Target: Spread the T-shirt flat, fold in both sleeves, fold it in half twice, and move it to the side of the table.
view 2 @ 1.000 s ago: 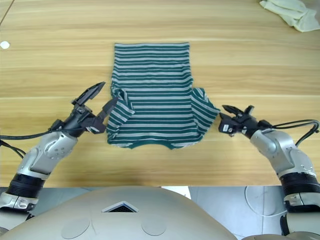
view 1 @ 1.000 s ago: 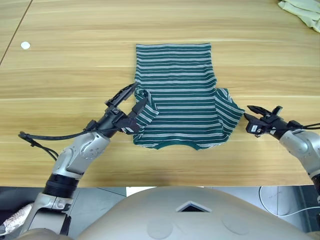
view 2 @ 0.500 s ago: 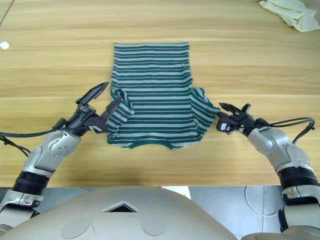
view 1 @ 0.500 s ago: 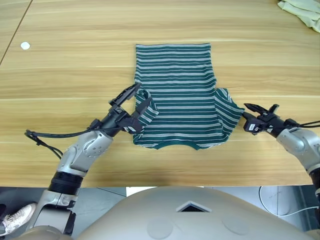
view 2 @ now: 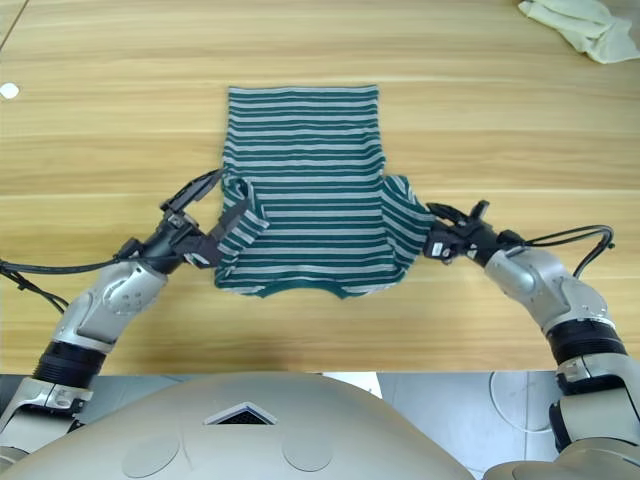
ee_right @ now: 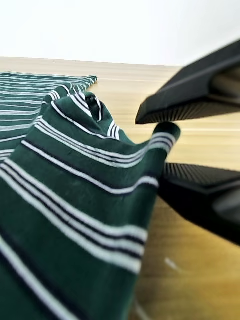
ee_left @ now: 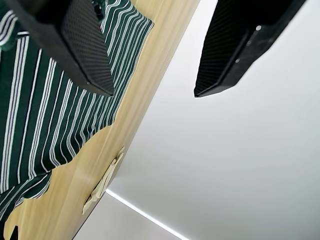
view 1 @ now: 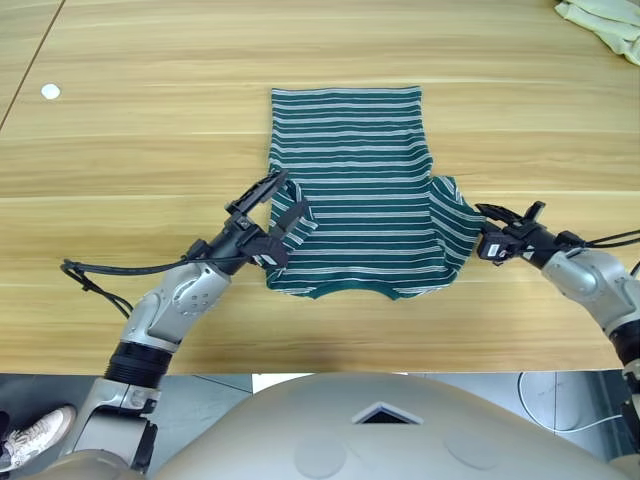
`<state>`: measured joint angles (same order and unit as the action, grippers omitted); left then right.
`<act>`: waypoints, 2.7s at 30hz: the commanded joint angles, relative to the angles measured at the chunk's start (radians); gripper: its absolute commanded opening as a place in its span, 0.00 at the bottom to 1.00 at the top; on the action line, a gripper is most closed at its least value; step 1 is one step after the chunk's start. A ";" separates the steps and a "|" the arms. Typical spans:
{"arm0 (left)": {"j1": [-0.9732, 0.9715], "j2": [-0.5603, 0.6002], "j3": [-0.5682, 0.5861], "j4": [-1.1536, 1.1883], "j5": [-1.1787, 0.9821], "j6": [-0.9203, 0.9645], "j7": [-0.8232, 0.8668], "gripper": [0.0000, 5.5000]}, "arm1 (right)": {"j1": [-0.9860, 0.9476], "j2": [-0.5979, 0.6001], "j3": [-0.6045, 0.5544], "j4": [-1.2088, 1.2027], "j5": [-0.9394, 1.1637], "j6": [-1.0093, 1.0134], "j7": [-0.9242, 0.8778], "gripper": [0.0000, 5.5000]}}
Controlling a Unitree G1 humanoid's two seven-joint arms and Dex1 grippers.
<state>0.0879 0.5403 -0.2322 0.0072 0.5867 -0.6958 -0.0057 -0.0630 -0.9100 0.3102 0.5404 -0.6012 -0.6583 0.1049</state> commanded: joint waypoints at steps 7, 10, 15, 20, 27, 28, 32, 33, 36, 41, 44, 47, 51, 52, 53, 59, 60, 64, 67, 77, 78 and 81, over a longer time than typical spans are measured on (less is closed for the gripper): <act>-0.006 0.000 -0.003 0.012 0.006 -0.011 -0.012 0.55 | 0.037 0.030 0.073 0.061 -0.059 0.016 0.024 0.00; -0.002 0.000 -0.001 0.014 0.004 -0.013 -0.008 0.55 | 0.038 0.043 0.041 0.032 -0.013 -0.008 -0.002 0.00; 0.009 -0.002 0.006 0.008 0.001 -0.016 -0.004 0.55 | 0.033 0.058 -0.008 -0.022 0.032 -0.031 -0.043 0.00; 0.012 -0.002 0.009 0.011 -0.001 -0.022 -0.004 0.55 | 0.018 0.072 -0.056 -0.073 0.033 -0.035 -0.099 0.00; 0.007 -0.005 0.004 0.027 0.005 -0.020 -0.006 0.55 | 0.025 0.126 -0.078 -0.195 0.043 -0.029 -0.092 0.00; 0.005 -0.007 0.002 0.031 0.007 -0.020 -0.005 0.55 | 0.031 0.129 -0.080 -0.209 0.046 -0.029 -0.085 0.00; -0.004 -0.016 -0.010 0.050 0.017 -0.024 -0.004 0.55 | 0.047 0.140 -0.074 -0.261 0.051 -0.020 -0.054 0.00; -0.005 -0.017 -0.013 0.052 0.020 -0.025 -0.006 0.55 | 0.049 0.144 -0.068 -0.268 0.047 -0.019 -0.044 0.00; -0.005 -0.018 -0.019 0.053 0.023 -0.028 -0.009 0.55 | 0.061 0.157 -0.047 -0.278 0.037 -0.019 -0.009 0.00; -0.009 -0.020 -0.025 0.058 0.024 -0.027 -0.007 0.55 | 0.057 0.181 -0.014 -0.278 0.038 -0.016 0.043 0.12; -0.011 -0.022 -0.026 0.063 0.025 -0.027 -0.003 0.55 | 0.045 0.205 -0.008 -0.268 0.028 -0.011 0.045 0.23; -0.013 -0.023 -0.027 0.068 0.025 -0.027 0.000 0.55 | 0.040 0.213 -0.010 -0.268 0.027 -0.007 0.042 0.30; -0.001 0.027 0.023 0.074 0.027 -0.011 0.004 0.55 | 0.044 0.204 -0.030 -0.275 0.041 -0.002 0.045 0.43; 0.003 0.050 0.044 0.079 0.030 -0.006 0.005 0.55 | 0.048 0.201 -0.033 -0.277 0.048 -0.005 0.051 0.46; 0.009 0.075 0.064 0.081 0.032 -0.002 0.002 0.55 | 0.054 0.198 -0.039 -0.287 0.053 -0.008 0.052 0.50; 0.191 0.325 0.236 0.060 -0.066 0.031 -0.155 0.57 | 0.151 -0.005 -0.268 -0.293 0.294 -0.035 0.158 0.54; 0.215 0.344 0.226 0.053 -0.088 0.028 -0.193 0.60 | 0.190 -0.042 -0.274 -0.280 0.297 -0.043 0.189 0.54; 0.280 0.365 0.110 0.013 -0.101 0.018 -0.354 0.70 | 0.337 -0.123 -0.217 -0.322 0.287 -0.034 0.345 0.54; 0.265 0.360 0.019 0.027 -0.114 0.001 -0.447 0.70 | 0.389 -0.125 -0.213 -0.365 0.264 -0.014 0.374 0.54; 0.070 0.290 -0.153 0.179 -0.025 -0.050 -0.465 0.70 | 0.432 -0.101 -0.181 -0.451 0.250 0.013 0.397 0.54; 0.063 0.291 -0.166 0.185 -0.023 -0.056 -0.469 0.70 | 0.432 -0.097 -0.174 -0.458 0.249 0.014 0.398 0.54; 0.057 0.291 -0.192 0.192 -0.031 -0.070 -0.480 0.70 | 0.419 -0.087 -0.154 -0.466 0.246 0.014 0.403 0.54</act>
<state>0.1035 0.8239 -0.3536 0.1362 0.4529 -0.8002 -0.4253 0.3433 -1.0033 0.1191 0.0661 -0.3100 -0.6595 0.4633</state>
